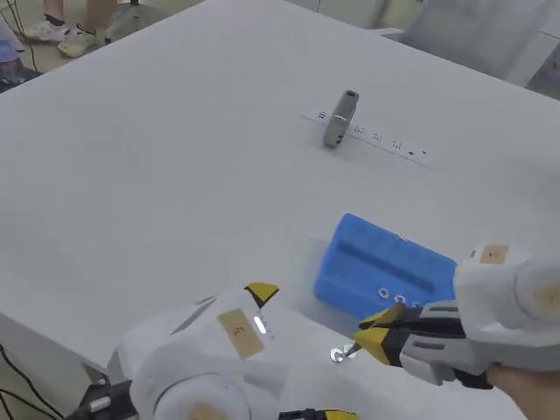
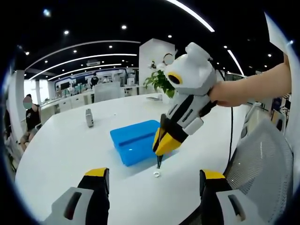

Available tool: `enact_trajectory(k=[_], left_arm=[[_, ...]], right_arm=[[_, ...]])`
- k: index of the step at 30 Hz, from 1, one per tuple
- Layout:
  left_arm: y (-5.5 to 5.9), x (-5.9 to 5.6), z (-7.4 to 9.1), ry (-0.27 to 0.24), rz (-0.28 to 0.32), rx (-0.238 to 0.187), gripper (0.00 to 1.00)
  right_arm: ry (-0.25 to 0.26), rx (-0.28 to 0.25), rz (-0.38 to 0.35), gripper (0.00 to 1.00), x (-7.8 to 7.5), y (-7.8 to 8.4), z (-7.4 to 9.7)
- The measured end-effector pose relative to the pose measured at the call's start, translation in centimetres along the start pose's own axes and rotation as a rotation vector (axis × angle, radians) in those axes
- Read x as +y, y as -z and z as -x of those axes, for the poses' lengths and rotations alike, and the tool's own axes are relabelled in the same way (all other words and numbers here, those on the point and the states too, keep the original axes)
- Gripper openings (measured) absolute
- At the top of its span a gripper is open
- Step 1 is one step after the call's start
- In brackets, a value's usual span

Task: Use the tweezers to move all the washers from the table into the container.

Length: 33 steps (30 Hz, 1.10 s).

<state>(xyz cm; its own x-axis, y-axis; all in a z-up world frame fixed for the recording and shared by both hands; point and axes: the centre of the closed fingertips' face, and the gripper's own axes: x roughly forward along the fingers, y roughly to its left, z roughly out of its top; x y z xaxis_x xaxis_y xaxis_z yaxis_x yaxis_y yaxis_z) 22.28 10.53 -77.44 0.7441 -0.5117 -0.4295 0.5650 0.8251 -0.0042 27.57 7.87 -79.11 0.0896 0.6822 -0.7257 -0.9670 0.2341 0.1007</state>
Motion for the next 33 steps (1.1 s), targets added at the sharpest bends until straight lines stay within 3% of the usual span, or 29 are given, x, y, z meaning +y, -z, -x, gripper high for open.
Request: enact_trajectory(k=[4, 8, 16, 18, 20, 25, 33], left_arm=[[0.0, 0.0, 0.0, -0.001, -0.001, 0.0, 0.8], [0.0, 0.1, 0.0, -0.004, 0.003, 0.001, 0.8], [0.0, 0.0, 0.0, -0.002, -0.001, 0.002, 0.79], [0.1, 0.0, 0.0, 0.001, 0.0, 0.003, 0.79], [0.1, -0.1, 0.0, 0.004, -0.003, 0.004, 0.79], [0.2, -0.1, 0.0, 0.007, -0.002, 0.009, 0.79], [0.1, -0.3, -0.1, 0.014, 0.0, 0.008, 0.8]], right_arm=[[0.0, -0.107, -0.073, 0.03, -0.6, -2.9, 1.4], [0.002, -0.191, -0.169, 0.03, -1.8, -4.6, 2.6], [0.079, -0.211, -0.224, 0.03, -5.4, -5.0, 3.1], [0.136, -0.174, -0.23, 0.03, -6.6, -4.5, 2.8], [0.19, -0.105, -0.204, 0.03, -7.9, -3.4, 2.2], [0.165, -0.075, -0.225, 0.03, -8.7, -2.8, 0.0], [0.162, -0.009, -0.216, 0.03, -10.0, -1.3, -1.7]])
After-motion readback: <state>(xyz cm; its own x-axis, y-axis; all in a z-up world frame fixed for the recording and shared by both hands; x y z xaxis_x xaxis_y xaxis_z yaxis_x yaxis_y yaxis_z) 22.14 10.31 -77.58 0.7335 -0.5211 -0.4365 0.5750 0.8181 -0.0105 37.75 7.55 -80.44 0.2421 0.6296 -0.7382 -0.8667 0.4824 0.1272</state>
